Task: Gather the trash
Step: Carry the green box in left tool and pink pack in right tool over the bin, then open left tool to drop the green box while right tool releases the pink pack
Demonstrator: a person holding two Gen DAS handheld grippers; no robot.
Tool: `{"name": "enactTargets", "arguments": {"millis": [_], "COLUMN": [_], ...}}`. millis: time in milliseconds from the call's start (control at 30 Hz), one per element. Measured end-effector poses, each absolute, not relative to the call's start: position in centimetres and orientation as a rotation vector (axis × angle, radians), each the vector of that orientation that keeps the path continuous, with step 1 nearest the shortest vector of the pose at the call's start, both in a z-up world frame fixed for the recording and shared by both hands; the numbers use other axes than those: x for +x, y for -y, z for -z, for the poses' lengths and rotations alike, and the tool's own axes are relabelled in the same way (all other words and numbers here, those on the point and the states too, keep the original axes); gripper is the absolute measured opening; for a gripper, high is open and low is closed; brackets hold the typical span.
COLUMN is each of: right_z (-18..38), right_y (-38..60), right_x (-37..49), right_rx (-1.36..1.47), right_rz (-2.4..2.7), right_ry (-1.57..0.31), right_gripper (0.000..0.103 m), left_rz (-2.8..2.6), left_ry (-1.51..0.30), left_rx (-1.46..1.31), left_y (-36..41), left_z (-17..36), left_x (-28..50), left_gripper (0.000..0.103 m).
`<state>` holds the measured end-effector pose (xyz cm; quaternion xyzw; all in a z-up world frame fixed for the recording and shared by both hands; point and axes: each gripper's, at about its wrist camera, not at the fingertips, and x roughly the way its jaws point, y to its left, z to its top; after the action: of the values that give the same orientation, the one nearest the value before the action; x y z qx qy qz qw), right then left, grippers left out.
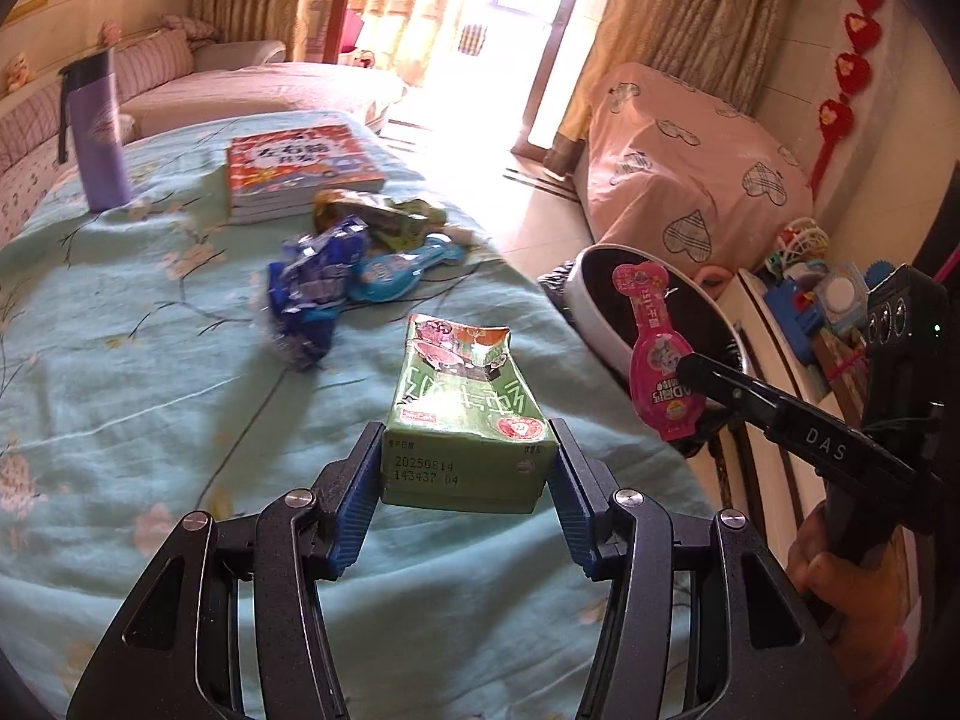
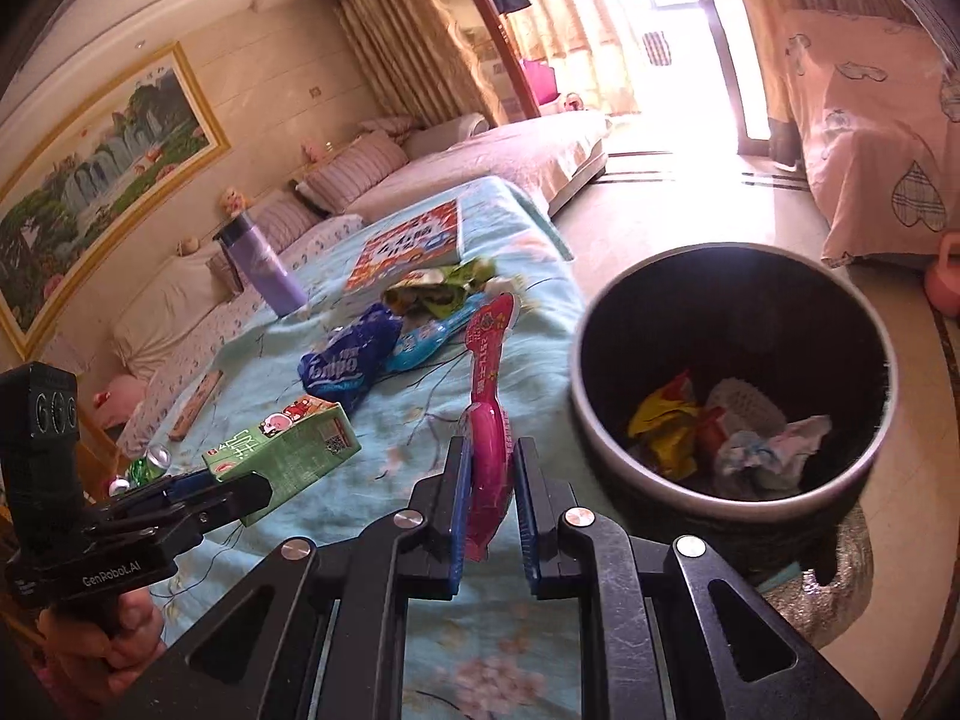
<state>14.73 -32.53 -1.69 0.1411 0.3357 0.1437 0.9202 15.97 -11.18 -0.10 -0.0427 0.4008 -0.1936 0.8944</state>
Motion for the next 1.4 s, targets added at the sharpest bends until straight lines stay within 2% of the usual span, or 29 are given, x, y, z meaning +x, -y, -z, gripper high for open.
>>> {"name": "enactTargets", "arguments": {"millis": [667,1400], "right_z": [1.8,3.1], "right_y": [41.6,44.1], "right_x": [14.7,18.3], "right_rx": [0.357,0.344], "right_rz": [-0.125,-0.087], "right_ry": [-0.649,-0.709], "right_gripper": [0.014,0.014], "left_rz": [0.562,0.571], "left_ry": [-0.788,-0.857], "left_rx": [0.025,0.061], "left_y": [23.2,27.7], "left_z": [-1.5,0.9], "left_x": [18.8,22.7], "left_gripper": [0.052,0.052]}}
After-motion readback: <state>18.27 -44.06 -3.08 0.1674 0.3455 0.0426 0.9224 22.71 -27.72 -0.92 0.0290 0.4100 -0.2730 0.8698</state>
